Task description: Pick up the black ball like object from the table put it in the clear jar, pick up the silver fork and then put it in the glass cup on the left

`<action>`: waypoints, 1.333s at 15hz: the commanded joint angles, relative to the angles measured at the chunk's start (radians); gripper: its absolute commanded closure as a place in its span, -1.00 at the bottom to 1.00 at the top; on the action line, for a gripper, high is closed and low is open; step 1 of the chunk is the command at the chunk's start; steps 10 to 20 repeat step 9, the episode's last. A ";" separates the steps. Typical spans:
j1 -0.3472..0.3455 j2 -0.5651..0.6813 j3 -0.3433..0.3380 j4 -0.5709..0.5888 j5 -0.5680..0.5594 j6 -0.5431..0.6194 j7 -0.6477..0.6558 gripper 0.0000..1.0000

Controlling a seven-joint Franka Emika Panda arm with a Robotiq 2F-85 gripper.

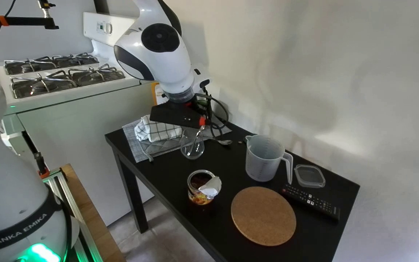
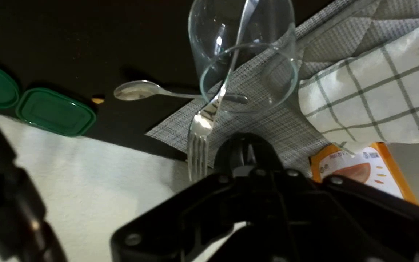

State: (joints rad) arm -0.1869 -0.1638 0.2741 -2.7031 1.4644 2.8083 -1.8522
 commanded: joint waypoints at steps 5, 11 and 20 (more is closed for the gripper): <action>-0.008 -0.089 -0.024 -0.048 -0.024 -0.079 -0.042 0.46; -0.008 -0.092 -0.024 -0.050 -0.025 -0.082 -0.043 0.46; -0.008 -0.092 -0.024 -0.050 -0.025 -0.082 -0.043 0.46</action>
